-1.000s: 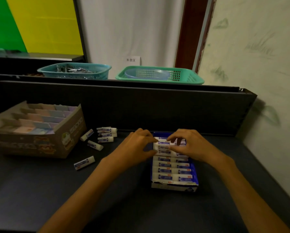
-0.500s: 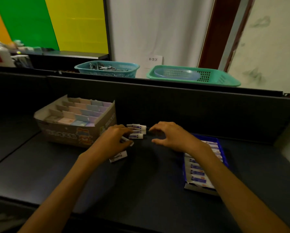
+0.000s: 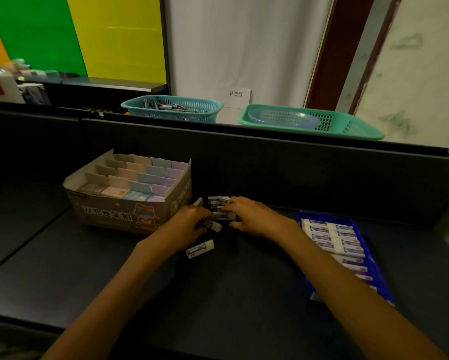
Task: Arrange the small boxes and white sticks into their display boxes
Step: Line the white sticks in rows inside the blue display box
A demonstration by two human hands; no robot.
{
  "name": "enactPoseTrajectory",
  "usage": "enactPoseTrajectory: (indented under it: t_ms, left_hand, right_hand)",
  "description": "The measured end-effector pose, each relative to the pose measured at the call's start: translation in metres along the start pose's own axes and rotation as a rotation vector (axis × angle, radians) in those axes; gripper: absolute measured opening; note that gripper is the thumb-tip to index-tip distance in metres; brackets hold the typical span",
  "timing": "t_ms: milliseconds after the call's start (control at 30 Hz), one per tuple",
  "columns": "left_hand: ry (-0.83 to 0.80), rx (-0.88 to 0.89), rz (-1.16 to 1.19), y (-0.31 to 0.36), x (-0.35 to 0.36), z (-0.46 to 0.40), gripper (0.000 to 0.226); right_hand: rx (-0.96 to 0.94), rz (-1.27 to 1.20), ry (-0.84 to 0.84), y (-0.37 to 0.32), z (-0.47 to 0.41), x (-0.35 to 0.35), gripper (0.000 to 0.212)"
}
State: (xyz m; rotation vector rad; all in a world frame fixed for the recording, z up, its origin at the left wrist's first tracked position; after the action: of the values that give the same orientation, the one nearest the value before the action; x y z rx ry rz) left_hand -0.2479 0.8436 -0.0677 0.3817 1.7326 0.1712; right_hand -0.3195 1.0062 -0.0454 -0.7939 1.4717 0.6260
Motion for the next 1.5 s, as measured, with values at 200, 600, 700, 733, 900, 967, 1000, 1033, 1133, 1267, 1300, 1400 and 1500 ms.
enactPoseTrajectory:
  t_ms: [200, 600, 700, 733, 900, 967, 1000, 1033, 1133, 1267, 1300, 1400, 1500]
  left_hand:
    - [-0.034, 0.024, 0.013, -0.002, 0.004, -0.007, 0.029]
    - [0.162, 0.076, 0.168, -0.002, -0.007, -0.011, 0.031]
    - [0.216, 0.072, 0.249, 0.005, -0.015, -0.01, 0.035]
    - [0.231, 0.068, 0.28, 0.007, -0.016, -0.01, 0.034]
    - [0.266, 0.066, 0.448, 0.023, -0.022, -0.008, 0.029]
    - [0.257, 0.066, 0.469, 0.031, -0.022, -0.008, 0.029]
    - [0.257, 0.073, 0.462, 0.035, -0.021, -0.008, 0.029]
    - [0.26, 0.083, 0.448, 0.04, -0.02, -0.009, 0.029]
    - [0.268, 0.122, 0.41, 0.054, -0.017, -0.012, 0.028]
    - [0.256, 0.135, 0.412, 0.069, -0.011, -0.017, 0.026]
    - [0.253, 0.138, 0.42, 0.072, -0.009, -0.018, 0.026]
    - [0.246, 0.153, 0.44, 0.086, -0.005, -0.021, 0.028]
    - [0.233, 0.156, 0.445, 0.102, -0.001, -0.024, 0.03]
  right_hand:
    - [0.021, -0.034, 0.044, 0.005, 0.005, 0.001, 0.034]
    - [0.1, -0.036, 0.056, 0.018, 0.018, 0.002, 0.019]
    - [0.149, -0.155, 0.083, 0.026, 0.026, -0.002, 0.019]
    - [0.168, -0.202, 0.101, 0.029, 0.03, -0.005, 0.019]
    - [0.195, -0.431, 0.232, 0.04, 0.055, -0.02, 0.022]
    - [0.194, -0.49, 0.294, 0.044, 0.066, -0.023, 0.023]
    - [0.195, -0.514, 0.321, 0.046, 0.07, -0.024, 0.023]
    - [0.195, -0.536, 0.346, 0.048, 0.075, -0.024, 0.024]
    - [0.211, -0.637, 0.408, 0.055, 0.087, -0.026, 0.022]
    - [0.241, -0.817, 0.479, 0.065, 0.104, -0.029, 0.023]
    - [0.245, -0.836, 0.488, 0.068, 0.108, -0.029, 0.025]
    - [0.256, -0.878, 0.488, 0.074, 0.12, -0.03, 0.037]
    - [0.269, -0.928, 0.524, 0.078, 0.134, -0.033, 0.043]
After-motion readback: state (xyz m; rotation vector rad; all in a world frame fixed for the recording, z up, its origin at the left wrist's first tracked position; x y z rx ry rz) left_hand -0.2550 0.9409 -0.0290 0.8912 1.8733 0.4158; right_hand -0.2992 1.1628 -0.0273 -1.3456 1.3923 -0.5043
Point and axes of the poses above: each hand's wrist, its own z-axis away from the middle knuckle, its own x-axis out of the palm, y = z × x, the point moved 2 cm from there along -z, towards the middle knuckle, and after that the axes turned 5 degrees about y, right-handed, at the moved point
